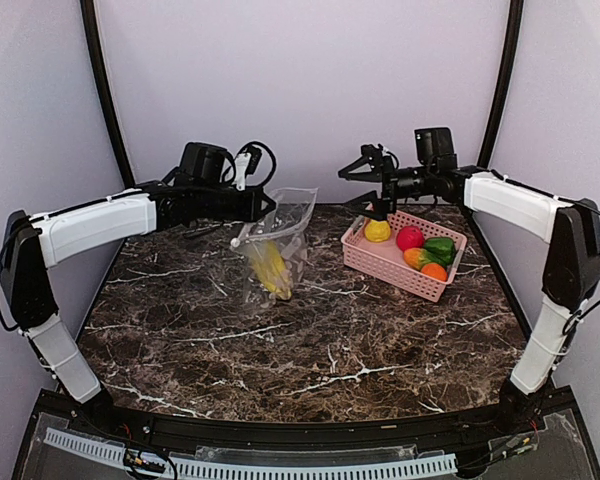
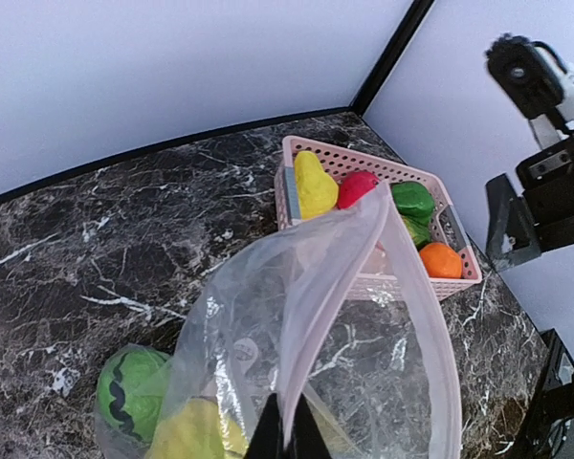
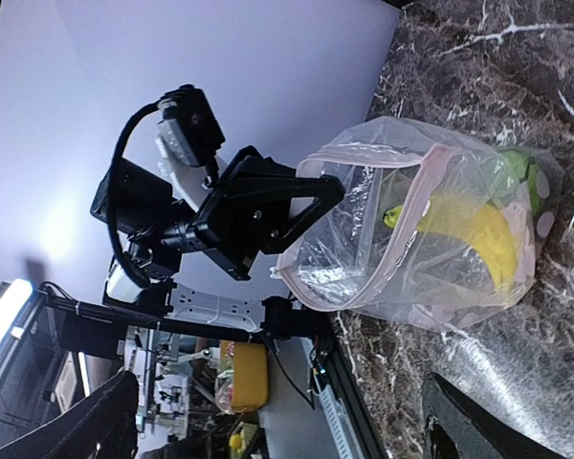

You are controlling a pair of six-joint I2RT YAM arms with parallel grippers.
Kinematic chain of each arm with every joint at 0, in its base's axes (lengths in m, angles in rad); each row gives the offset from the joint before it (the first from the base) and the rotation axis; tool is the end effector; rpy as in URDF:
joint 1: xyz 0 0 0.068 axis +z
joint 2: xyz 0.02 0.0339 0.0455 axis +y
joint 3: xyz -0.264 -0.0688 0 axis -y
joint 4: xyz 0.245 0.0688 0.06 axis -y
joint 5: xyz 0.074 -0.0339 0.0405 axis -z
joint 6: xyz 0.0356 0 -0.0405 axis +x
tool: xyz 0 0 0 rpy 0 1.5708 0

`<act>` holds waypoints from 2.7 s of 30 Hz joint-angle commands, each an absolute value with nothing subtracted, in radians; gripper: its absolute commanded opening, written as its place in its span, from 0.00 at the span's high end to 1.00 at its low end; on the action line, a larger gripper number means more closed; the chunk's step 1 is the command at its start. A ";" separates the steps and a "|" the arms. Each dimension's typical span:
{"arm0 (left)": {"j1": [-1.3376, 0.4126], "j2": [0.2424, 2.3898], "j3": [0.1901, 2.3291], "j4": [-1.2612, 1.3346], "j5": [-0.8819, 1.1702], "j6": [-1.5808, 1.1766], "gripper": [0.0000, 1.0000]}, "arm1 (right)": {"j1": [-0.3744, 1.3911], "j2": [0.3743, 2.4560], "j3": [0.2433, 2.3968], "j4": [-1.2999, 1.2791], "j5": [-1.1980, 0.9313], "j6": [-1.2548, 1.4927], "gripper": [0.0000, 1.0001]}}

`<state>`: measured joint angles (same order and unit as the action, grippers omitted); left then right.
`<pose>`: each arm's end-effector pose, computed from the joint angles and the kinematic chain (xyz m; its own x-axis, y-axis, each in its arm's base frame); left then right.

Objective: Place the food in the zip-top bag and seal the zipper
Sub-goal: Place the fake fruit in the zipper food storage bag, then adjust the zipper food storage bag at the center of the board, then pick up the fake fruit from the bin.

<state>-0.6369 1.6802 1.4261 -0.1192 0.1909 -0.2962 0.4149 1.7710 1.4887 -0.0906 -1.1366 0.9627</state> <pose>0.3196 -0.2448 0.3327 -0.4923 0.0077 -0.8704 0.6087 0.7178 -0.3380 0.3598 0.1938 0.3292 -0.9642 -0.0474 -0.2608 -0.2650 0.1459 0.9532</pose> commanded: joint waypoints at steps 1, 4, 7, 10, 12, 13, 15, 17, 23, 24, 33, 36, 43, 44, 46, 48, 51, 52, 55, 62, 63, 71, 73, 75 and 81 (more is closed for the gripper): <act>-0.610 1.593 1.431 -0.101 0.213 -0.335 0.99 | 0.409 1.742 1.615 -0.306 -1.027 0.588 0.03; -0.600 1.571 1.501 -0.218 0.110 -0.247 0.99 | 0.395 1.751 1.666 -0.385 -0.931 0.391 0.03; -0.582 1.554 1.600 -0.329 0.015 -0.075 0.99 | 0.367 1.753 1.695 -0.424 -0.827 0.235 0.01; -0.575 1.540 1.643 -0.404 -0.043 0.033 0.99 | 0.297 1.726 1.635 -0.338 -0.743 0.184 0.01; -0.574 1.566 1.666 -0.457 0.076 0.034 0.99 | 0.226 1.709 1.546 -0.217 -0.803 0.185 0.01; -0.574 1.600 1.680 -0.484 0.115 0.021 0.99 | 0.203 1.717 1.540 -0.215 -0.807 0.166 0.01; -0.574 1.646 1.717 -0.556 0.185 -0.009 0.99 | 0.182 1.763 1.601 -0.319 -0.769 0.076 0.04; -0.573 1.654 1.700 -0.557 0.214 -0.043 0.99 | 0.180 1.815 1.666 -0.421 -0.713 -0.004 0.11; -0.574 1.617 1.583 -0.389 0.318 -0.134 0.99 | 0.175 1.898 1.698 -0.459 -0.623 -0.049 0.29; -0.574 1.620 1.575 -0.366 0.347 -0.150 0.99 | 0.174 1.917 1.710 -0.463 -0.612 -0.049 0.30; -0.574 1.661 1.566 -0.292 0.468 -0.261 0.99 | 0.176 2.124 1.872 -0.552 -0.546 -0.027 0.36; -0.573 1.662 1.561 -0.284 0.455 -0.274 0.99 | 0.176 2.157 1.889 -0.557 -0.513 -0.010 0.36; -0.572 1.666 1.563 -0.284 0.462 -0.283 0.99 | 0.176 2.206 1.866 -0.522 -0.473 0.126 0.26; -0.572 1.666 1.563 -0.283 0.465 -0.282 0.99 | 0.176 2.214 1.873 -0.526 -0.475 0.127 0.25; -0.572 1.666 1.563 -0.285 0.461 -0.278 0.99 | 0.176 2.233 1.891 -0.532 -0.474 0.119 0.25; -0.572 1.666 1.563 -0.286 0.454 -0.275 0.99 | 0.176 2.259 1.917 -0.543 -0.474 0.111 0.25; -0.572 1.666 1.564 -0.291 0.454 -0.270 0.99 | 0.178 2.292 1.946 -0.550 -0.483 0.121 0.24; -0.572 1.666 1.565 -0.295 0.455 -0.268 0.99 | 0.181 2.301 1.954 -0.554 -0.481 0.120 0.24; -0.572 1.666 1.565 -0.306 0.447 -0.252 0.99 | 0.195 2.327 1.980 -0.567 -0.469 0.099 0.25; -0.572 1.668 1.568 -0.325 0.442 -0.245 0.99 | 0.207 2.383 2.023 -0.573 -0.447 0.095 0.27; -0.572 1.665 1.565 -0.327 0.440 -0.245 0.99 | 0.210 2.388 2.029 -0.575 -0.440 0.094 0.26; -0.572 1.650 1.555 -0.332 0.430 -0.238 0.99 | 0.234 2.407 2.040 -0.604 -0.404 0.058 0.22; -0.572 1.648 1.554 -0.331 0.427 -0.238 0.99 | 0.238 2.410 2.040 -0.610 -0.382 0.043 0.21; -0.572 1.644 1.554 -0.332 0.427 -0.238 0.99 | 0.240 2.420 2.053 -0.625 -0.358 0.030 0.23; -0.572 1.622 1.547 -0.345 0.408 -0.224 0.99 | 0.242 2.419 2.058 -0.639 -0.355 0.007 0.29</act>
